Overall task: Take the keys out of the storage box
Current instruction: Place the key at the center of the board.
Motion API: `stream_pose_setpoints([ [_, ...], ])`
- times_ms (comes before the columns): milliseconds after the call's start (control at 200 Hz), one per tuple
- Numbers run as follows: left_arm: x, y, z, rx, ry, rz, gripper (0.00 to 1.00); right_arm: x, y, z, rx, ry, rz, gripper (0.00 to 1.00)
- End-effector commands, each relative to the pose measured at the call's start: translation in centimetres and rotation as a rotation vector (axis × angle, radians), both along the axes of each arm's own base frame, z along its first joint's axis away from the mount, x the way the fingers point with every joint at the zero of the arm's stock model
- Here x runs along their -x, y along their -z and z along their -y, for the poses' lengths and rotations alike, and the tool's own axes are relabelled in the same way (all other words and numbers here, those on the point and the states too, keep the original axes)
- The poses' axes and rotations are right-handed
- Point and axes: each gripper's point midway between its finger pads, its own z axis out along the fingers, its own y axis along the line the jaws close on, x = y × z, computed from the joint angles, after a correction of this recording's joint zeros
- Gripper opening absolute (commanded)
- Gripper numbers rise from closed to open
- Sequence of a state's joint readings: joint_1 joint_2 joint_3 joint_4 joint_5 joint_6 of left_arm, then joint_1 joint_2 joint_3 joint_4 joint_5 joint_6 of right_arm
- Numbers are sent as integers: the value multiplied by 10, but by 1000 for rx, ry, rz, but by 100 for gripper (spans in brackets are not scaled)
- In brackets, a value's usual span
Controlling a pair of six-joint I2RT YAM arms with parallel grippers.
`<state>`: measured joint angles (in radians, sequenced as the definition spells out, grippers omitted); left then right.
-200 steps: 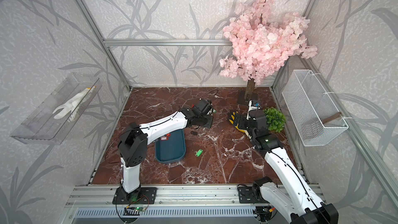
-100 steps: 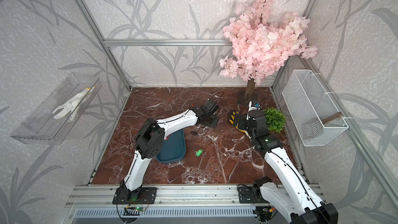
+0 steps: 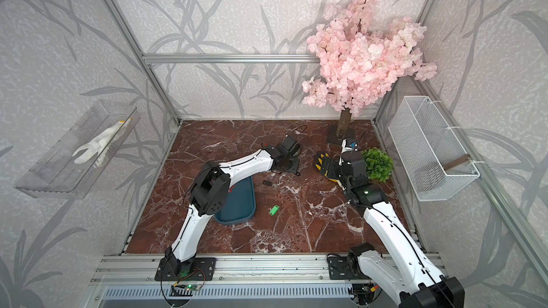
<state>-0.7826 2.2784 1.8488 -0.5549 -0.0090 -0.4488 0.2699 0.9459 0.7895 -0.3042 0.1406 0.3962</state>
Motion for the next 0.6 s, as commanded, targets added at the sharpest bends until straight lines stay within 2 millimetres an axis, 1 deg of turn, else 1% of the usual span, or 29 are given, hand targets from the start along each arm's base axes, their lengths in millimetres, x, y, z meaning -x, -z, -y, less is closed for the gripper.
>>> stream_pose_setpoints([
  [0,-1,11,-6,-31,-25,-16,0,0,1,1,-11,4,0,99],
  [110,-3,12,-7,-35,-32,-14,0,2,-1,1,-12,6,10,99],
  [360,-10,21,-11,-44,-55,-24,0,1,2,1,-5,0,3,99],
  [490,-13,23,-7,-39,-53,-25,0,0,2,1,3,-1,3,99],
  [595,-21,24,-2,-32,-55,-17,0,0,3,1,0,-1,6,99],
])
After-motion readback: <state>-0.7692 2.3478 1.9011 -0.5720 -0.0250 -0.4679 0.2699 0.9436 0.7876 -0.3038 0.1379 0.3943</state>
